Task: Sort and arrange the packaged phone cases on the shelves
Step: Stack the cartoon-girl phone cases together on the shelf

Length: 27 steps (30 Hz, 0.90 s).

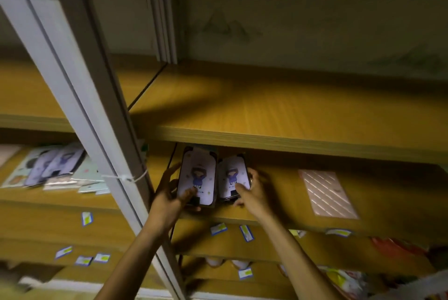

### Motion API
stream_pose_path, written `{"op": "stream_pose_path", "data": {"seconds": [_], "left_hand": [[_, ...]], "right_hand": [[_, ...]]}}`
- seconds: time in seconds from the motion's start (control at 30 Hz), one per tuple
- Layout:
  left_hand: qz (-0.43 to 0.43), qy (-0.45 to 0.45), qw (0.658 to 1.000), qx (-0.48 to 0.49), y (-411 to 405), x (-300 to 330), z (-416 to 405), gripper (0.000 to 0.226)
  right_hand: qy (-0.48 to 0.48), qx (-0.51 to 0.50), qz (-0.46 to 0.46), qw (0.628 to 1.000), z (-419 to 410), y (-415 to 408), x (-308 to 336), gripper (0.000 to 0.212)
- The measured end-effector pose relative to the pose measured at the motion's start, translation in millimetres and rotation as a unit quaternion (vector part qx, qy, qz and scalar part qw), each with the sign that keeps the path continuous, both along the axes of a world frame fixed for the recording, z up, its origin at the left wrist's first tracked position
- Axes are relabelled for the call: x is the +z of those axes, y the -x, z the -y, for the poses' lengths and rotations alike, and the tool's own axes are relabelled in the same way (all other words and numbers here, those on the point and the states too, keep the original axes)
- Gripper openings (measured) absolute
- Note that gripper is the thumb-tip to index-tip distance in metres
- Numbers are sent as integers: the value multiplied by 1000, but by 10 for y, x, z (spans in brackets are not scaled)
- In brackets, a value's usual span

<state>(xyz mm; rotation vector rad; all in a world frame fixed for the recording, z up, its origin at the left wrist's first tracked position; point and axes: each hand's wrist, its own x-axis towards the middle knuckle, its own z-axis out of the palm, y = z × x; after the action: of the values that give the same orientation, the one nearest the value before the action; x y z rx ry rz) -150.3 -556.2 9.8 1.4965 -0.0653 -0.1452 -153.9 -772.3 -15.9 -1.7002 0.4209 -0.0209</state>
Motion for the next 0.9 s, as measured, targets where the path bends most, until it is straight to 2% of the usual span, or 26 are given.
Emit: {"op": "stream_pose_path", "data": {"seconds": [0.13,0.23,0.4,0.5,0.7,0.8,0.9], "left_hand": [[1,0,1000,22,75,-16,94,69],[-6,-6,1000,26,89,-29,195,69],[-2,-54,998,18,26,-77,379,68],[1,-51,999,4,-13,-89,519,67],[-17,-117,993,-7,-88,-129,777,69],[1,-201,980,-2,-104,-120,847,72],[58,-313,948,-3,-117,-84,863,68]], "right_hand": [[129,8,10,992,105,22,4,62],[232,45,-2,972,244,99,42,69],[329,75,22,941,561,207,181,66],[366,82,33,927,782,254,238,61],[396,94,50,912,1004,364,213,59],[394,96,59,912,1062,394,208,58],[387,99,56,915,1105,408,229,59]]}}
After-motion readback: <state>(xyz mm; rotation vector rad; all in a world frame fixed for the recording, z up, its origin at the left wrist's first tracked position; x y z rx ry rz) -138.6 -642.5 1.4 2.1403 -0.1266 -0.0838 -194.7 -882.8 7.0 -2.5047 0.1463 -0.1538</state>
